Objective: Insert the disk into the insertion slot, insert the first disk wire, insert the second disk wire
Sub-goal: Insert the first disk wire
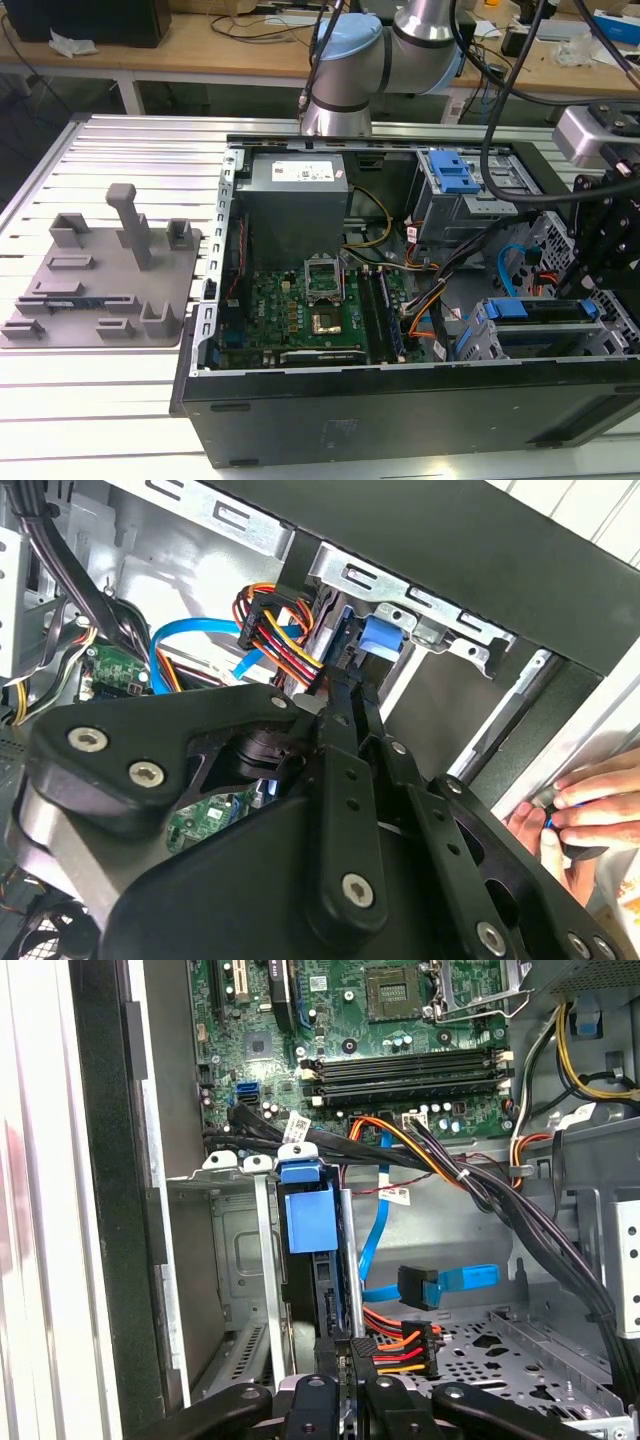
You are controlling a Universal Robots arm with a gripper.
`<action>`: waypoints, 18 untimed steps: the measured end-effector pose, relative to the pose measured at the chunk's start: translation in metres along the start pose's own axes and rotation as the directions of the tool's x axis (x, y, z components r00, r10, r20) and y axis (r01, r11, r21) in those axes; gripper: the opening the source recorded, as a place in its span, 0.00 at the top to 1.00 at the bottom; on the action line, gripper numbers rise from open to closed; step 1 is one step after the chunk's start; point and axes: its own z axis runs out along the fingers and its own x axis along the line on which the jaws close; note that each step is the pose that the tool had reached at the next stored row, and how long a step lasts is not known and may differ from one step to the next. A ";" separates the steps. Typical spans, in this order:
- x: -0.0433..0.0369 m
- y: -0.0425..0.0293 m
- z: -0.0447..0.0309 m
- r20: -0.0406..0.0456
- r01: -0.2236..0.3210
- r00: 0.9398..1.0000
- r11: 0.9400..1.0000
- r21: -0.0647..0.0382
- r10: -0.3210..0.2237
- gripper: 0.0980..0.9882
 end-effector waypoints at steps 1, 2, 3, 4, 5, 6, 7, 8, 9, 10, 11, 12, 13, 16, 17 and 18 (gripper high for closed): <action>0.0000 0.0000 0.0001 0.000 0.000 1.000 1.000 0.000 0.000 0.92; 0.0000 0.0000 0.0002 0.000 0.000 1.000 1.000 0.000 0.000 0.92; 0.0000 0.0000 0.0004 0.000 0.000 1.000 1.000 0.000 0.000 0.92; 0.0000 0.0000 0.0005 0.000 0.000 1.000 1.000 0.000 0.000 0.92; 0.0000 0.0000 0.0008 0.000 0.000 1.000 1.000 0.000 0.000 0.92; 0.0000 0.0000 0.0009 0.000 0.000 1.000 1.000 0.000 0.000 0.92; 0.0000 0.0000 0.0010 0.000 0.000 1.000 1.000 0.000 0.000 0.92; 0.0000 0.0000 0.0013 0.000 0.000 1.000 1.000 0.000 0.000 0.92; 0.0000 0.0000 0.0015 0.000 0.000 1.000 1.000 0.000 0.000 0.92; 0.0000 0.0000 0.0016 0.000 0.000 1.000 1.000 0.000 0.000 0.92; 0.0000 0.0000 0.0018 0.000 0.000 1.000 1.000 0.000 0.000 0.92; 0.0000 0.0000 0.0020 0.000 0.000 1.000 1.000 0.000 0.000 0.92; 0.0000 0.0000 0.0021 0.000 0.000 1.000 1.000 0.000 0.000 0.92; 0.0000 0.0000 0.0027 0.000 0.000 1.000 1.000 0.000 0.000 0.92; 0.0000 0.0000 0.0028 0.000 0.000 1.000 1.000 0.000 0.000 0.92; 0.0000 -0.0001 0.0030 0.000 0.000 1.000 1.000 0.000 0.000 0.92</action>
